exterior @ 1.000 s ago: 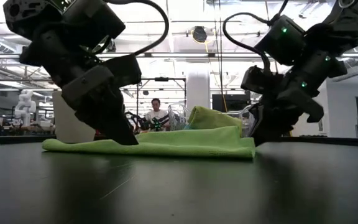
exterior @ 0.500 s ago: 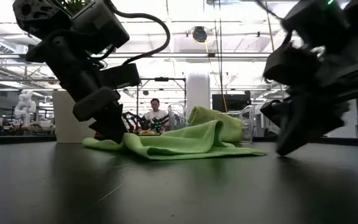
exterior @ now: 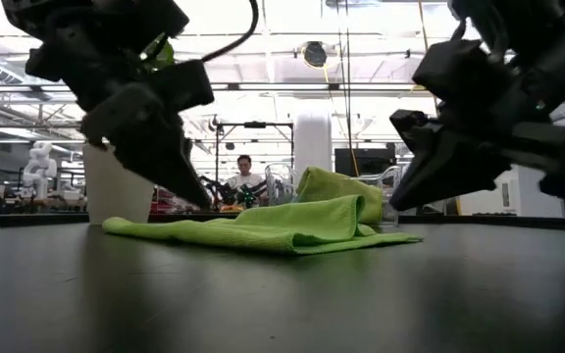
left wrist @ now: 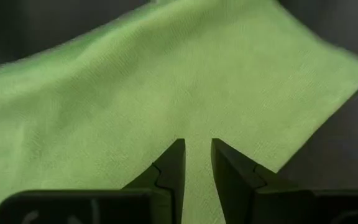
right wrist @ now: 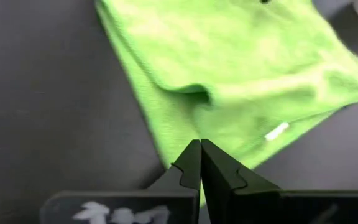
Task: Fold microfiber towels
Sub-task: Fold the green microfiber cloth
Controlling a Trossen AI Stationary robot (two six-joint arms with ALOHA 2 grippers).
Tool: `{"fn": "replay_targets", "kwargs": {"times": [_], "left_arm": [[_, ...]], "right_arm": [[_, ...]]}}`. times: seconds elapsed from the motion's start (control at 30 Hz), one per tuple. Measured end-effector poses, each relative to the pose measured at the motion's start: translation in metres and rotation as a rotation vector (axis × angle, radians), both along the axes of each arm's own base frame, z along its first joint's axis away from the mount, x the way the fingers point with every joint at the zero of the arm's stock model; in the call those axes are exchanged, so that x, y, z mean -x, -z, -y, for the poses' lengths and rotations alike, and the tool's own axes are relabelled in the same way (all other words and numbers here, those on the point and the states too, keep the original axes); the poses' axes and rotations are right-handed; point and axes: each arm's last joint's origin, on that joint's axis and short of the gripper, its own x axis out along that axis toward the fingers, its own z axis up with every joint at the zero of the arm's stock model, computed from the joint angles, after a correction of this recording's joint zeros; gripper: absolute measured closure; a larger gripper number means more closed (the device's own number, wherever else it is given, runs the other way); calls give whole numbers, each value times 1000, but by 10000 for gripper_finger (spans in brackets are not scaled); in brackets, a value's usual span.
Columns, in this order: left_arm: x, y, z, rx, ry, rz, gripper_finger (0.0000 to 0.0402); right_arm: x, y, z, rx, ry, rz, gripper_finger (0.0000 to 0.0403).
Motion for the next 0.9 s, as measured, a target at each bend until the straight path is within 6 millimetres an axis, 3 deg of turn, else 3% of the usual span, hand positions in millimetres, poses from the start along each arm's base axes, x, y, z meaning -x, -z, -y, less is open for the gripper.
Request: {"fn": "replay_targets", "kwargs": {"times": [0.2, 0.5, 0.7, 0.9], "left_arm": [[-9, -6, -1, 30, -13, 110, 321], [-13, -9, -2, 32, -21, 158, 321], [-13, -9, -2, 29, -22, 161, 321], [-12, -9, 1, 21, -8, 155, 321]], "right_arm": [[-5, -1, 11, -28, -4, 0, 385], [-10, -4, 14, -212, 66, 40, 298], [-17, 11, 13, -322, 201, 55, 252], [-21, 25, 8, -323, 309, 118, 241]]}}
